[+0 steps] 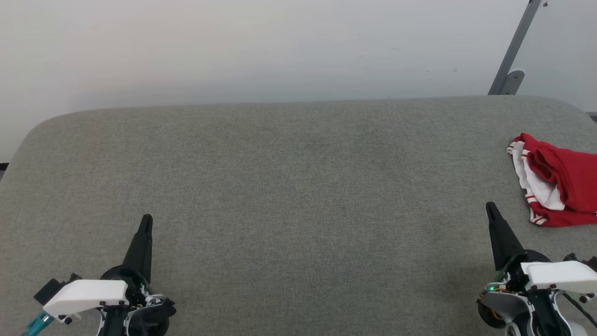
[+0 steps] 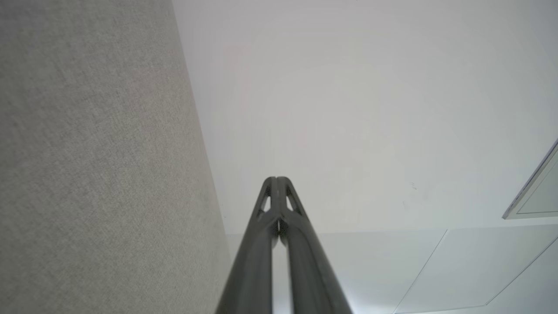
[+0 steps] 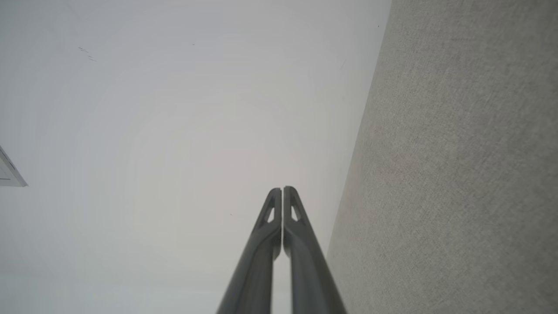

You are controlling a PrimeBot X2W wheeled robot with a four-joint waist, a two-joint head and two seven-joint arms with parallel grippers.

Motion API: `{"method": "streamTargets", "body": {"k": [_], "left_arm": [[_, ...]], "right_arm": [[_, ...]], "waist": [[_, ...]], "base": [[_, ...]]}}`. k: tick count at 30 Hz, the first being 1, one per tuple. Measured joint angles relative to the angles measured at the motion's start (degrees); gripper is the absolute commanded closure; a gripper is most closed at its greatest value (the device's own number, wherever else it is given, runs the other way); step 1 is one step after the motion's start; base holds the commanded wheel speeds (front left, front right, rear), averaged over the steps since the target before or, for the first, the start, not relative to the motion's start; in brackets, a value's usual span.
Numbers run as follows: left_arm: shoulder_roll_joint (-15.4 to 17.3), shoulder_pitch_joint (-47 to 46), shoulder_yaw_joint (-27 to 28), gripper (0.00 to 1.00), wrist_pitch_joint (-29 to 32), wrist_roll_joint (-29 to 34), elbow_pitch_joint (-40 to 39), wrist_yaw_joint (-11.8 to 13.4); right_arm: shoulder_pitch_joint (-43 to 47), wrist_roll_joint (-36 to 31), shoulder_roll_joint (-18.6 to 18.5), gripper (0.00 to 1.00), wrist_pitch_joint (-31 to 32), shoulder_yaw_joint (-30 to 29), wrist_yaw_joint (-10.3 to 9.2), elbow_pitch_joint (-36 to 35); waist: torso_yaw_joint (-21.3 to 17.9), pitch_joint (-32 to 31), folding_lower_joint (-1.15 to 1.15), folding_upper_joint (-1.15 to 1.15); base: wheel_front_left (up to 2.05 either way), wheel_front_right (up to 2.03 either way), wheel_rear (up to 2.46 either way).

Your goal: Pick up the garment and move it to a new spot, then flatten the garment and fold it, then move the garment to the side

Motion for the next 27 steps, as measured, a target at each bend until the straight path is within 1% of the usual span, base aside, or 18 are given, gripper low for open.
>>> {"method": "streamTargets", "body": {"k": [27], "left_arm": [[0.0,0.0,0.0,1.0,0.0,0.0,0.0,0.0]], "right_arm": [[0.0,0.0,0.0,1.0,0.0,0.0,0.0,0.0]], "waist": [[0.0,0.0,0.0,0.0]], "base": [[0.0,0.0,0.0]]}}
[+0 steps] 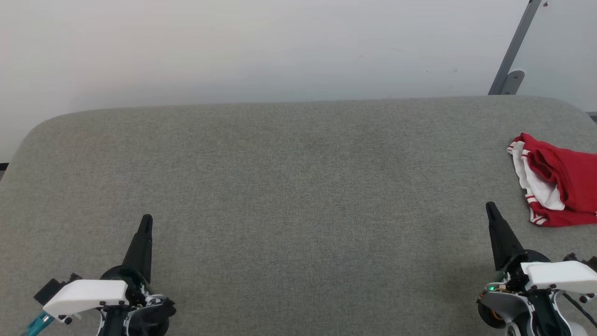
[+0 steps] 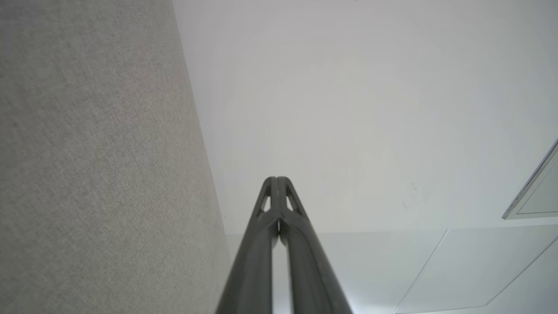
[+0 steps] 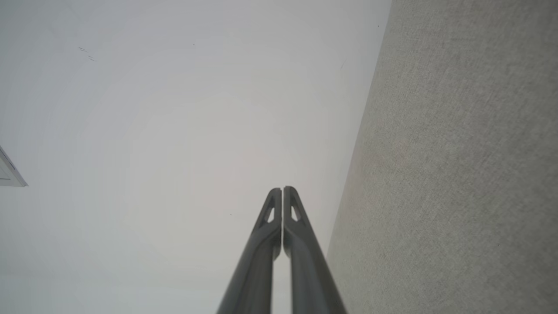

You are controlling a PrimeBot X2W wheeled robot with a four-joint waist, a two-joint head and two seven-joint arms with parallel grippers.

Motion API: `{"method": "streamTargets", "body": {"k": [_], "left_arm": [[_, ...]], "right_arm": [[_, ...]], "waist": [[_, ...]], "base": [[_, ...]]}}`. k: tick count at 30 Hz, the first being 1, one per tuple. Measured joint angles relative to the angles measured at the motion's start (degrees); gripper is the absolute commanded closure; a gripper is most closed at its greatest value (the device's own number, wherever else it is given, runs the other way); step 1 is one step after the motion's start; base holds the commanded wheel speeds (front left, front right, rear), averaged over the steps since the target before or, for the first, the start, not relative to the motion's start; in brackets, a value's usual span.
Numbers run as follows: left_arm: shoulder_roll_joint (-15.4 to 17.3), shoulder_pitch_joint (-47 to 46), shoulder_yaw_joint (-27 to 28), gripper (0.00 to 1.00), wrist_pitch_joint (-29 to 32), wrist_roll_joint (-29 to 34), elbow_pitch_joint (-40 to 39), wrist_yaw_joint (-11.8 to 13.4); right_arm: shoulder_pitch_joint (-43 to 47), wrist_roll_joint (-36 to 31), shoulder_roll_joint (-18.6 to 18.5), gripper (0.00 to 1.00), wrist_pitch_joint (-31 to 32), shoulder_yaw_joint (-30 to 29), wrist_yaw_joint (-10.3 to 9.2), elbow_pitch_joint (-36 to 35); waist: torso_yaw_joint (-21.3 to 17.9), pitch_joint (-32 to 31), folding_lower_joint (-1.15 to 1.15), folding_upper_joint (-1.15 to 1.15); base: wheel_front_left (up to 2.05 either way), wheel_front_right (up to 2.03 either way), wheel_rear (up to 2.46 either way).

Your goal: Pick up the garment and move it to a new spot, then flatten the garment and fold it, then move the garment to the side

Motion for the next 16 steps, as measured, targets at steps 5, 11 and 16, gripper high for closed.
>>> {"method": "streamTargets", "body": {"k": [5,11,16], "left_arm": [[0.0,0.0,0.0,1.0,0.0,0.0,0.0,0.0],[0.0,0.0,0.0,1.0,0.0,0.0,0.0,0.0],[0.0,0.0,0.0,1.0,0.0,0.0,0.0,0.0]], "right_arm": [[0.0,0.0,0.0,1.0,0.0,0.0,0.0,0.0],[0.0,0.0,0.0,1.0,0.0,0.0,0.0,0.0],[0.0,0.0,0.0,1.0,0.0,0.0,0.0,0.0]], "waist": [[0.0,0.0,0.0,0.0],[0.0,0.0,0.0,0.0],[0.0,0.0,0.0,0.0]], "base": [[0.0,0.0,0.0],[0.0,0.0,0.0],[0.0,0.0,0.0]]}}
